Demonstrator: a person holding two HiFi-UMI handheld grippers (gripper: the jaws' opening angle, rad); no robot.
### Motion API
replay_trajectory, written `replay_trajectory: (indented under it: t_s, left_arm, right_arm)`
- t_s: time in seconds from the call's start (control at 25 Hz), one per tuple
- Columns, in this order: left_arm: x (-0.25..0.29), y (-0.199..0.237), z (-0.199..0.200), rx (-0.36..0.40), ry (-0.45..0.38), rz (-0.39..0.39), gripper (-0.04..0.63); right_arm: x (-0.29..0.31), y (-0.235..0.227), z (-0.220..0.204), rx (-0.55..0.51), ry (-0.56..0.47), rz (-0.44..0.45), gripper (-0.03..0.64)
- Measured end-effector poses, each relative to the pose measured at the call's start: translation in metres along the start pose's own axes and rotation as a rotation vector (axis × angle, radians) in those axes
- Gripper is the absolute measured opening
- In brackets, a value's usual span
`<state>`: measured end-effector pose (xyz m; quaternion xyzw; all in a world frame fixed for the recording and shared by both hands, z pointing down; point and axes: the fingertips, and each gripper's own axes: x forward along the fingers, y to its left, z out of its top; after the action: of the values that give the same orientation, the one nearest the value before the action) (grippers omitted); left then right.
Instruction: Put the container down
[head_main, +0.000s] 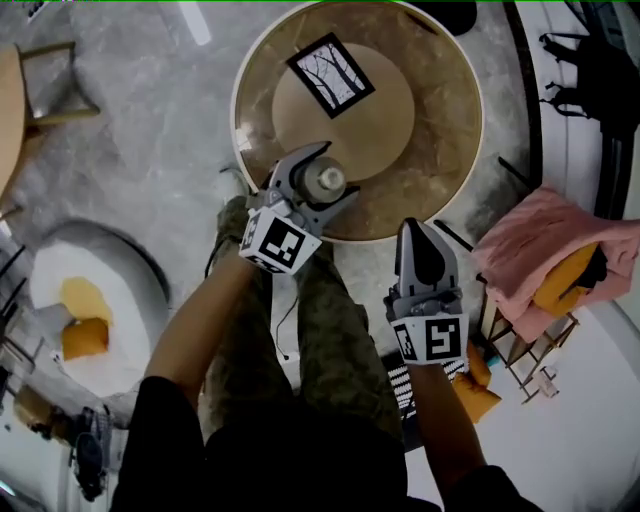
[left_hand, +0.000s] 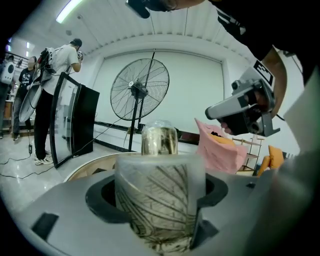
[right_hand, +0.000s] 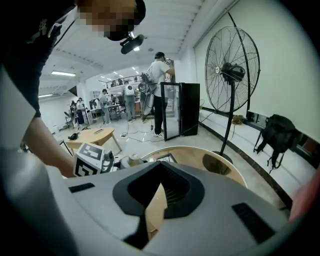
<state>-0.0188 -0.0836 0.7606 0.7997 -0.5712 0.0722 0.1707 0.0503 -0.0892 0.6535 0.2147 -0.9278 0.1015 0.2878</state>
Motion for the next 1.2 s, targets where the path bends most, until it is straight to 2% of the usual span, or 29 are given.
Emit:
replay_trajectory:
  t_s: [0.16, 0.4, 0.72, 1.2]
  left_arm:
    - [0.023, 0.013, -0.029, -0.004, 0.016, 0.026, 0.344]
    - [0.054, 0.021, -0.045, -0.024, 0.035, 0.041, 0.344]
    - [0.079, 0.015, -0.064, 0.016, 0.100, 0.039, 0.344]
    - [0.090, 0.015, -0.088, 0.039, 0.174, 0.057, 0.344]
  right_arm:
    - [0.020, -0.002, -0.024, 0.041, 0.008, -0.014, 0.020]
    - [0.022, 0.000, -0.049, 0.081, 0.034, -0.016, 0.020]
    - [0.019, -0.020, -0.055, 0.110, 0.028, -0.045, 0.020]
    - [0.019, -0.034, -0.061, 0.149, 0.010, -0.039, 0.020]
